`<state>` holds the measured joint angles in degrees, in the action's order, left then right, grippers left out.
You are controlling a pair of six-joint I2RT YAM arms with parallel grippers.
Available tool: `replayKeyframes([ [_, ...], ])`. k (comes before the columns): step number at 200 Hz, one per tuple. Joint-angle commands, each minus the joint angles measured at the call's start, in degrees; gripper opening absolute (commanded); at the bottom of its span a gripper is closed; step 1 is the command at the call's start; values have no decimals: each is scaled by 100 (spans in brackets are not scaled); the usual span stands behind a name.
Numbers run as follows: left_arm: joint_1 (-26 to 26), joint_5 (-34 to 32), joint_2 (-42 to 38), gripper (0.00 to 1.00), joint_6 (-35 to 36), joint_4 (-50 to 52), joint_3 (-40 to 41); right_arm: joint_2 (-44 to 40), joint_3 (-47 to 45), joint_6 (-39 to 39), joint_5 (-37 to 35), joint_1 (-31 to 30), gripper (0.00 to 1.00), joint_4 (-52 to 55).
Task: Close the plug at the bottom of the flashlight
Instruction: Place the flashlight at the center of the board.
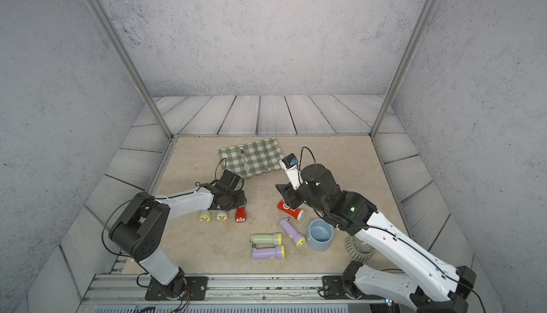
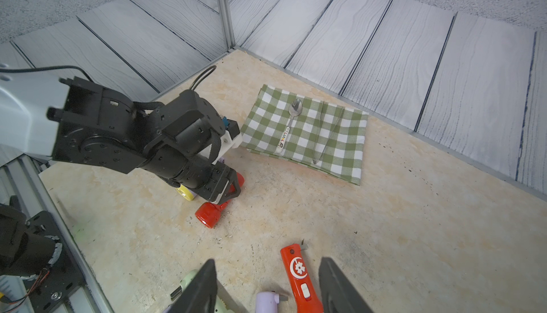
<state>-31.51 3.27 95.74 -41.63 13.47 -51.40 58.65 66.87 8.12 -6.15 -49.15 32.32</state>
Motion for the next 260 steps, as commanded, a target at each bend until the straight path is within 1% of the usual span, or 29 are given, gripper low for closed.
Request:
replayKeyframes([
  [1,44,-115,-351,55,109,191,-168,0,-25,-4,-53,19,57,-67],
  [56,48,-350,-1074,57,286,598,-291,50,-7,-12,-52,19,57,-41],
  [81,53,-250,-1368,57,381,597,-226,69,-8,-3,-45,19,57,-56],
  [99,49,-54,-1596,57,457,507,-119,94,-31,24,-13,19,57,-58],
  [120,49,301,-1862,53,655,337,5,112,-71,66,9,19,57,-97],
  [152,15,722,-2214,53,734,170,183,247,23,200,-299,25,60,84],
  [176,-30,1062,-2446,51,854,-54,347,337,-19,357,-316,21,60,185],
  [197,-105,1416,-2532,51,1014,-214,448,448,-127,553,-299,40,60,272],
  [234,-267,1978,-2657,51,1172,-838,797,577,-488,983,-378,104,60,454],
  [260,-455,2151,-2556,51,1349,-828,713,546,-823,1274,-385,364,60,519],
])
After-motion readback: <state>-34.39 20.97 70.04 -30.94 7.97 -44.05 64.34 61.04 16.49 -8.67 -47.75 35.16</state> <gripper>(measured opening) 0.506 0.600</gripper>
